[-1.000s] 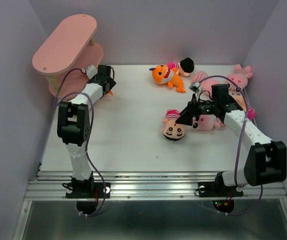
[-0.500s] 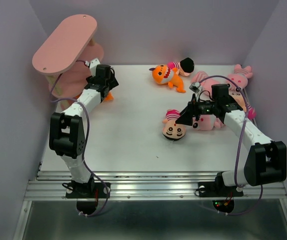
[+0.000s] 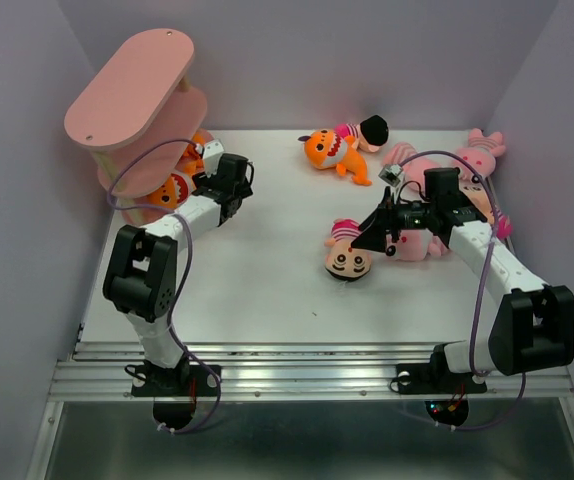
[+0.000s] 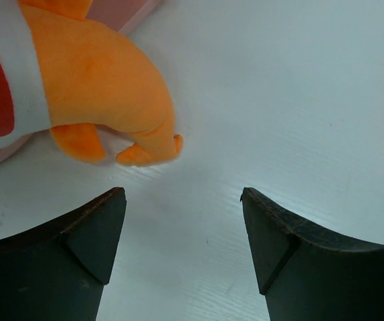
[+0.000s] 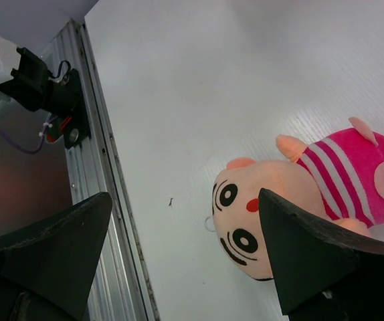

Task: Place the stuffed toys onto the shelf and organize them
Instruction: Place the stuffed toy onto shelf

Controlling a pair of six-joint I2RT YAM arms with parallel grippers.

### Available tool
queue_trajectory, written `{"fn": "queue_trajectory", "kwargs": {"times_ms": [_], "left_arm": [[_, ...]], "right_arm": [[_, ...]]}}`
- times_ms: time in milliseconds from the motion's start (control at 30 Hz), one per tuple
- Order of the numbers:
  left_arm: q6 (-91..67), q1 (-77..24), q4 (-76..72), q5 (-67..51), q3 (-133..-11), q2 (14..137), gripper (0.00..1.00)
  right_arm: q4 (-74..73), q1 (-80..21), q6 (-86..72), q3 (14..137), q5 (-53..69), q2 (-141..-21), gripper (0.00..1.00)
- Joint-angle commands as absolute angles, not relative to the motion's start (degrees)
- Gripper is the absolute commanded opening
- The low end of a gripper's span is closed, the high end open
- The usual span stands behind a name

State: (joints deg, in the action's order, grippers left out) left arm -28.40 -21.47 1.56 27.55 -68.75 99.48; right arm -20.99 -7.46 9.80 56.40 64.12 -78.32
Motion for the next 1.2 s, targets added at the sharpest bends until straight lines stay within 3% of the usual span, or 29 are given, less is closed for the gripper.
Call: {"fn": "queue_trajectory", "kwargs": {"times_ms": [0,600,1167], "left_arm": [[-33.5,-21.4,-1.4,32.3,-69.6,104.0,0.8],[-38.1,-20.3,6.1,38.1,-82.8,118.6,0.79],[-34.4,-19.7,7.9,39.4,-83.4,119.3,0.79]], "right_arm": [[-19.5,-7.0,11.2,56.4,65.9,-76.6,0.95],[-19.8,-7.0,11.7,56.4,66.3,-76.6,0.96],[-19.9,-7.0,11.8,56.5,66.2,-76.9,0.96]]}}
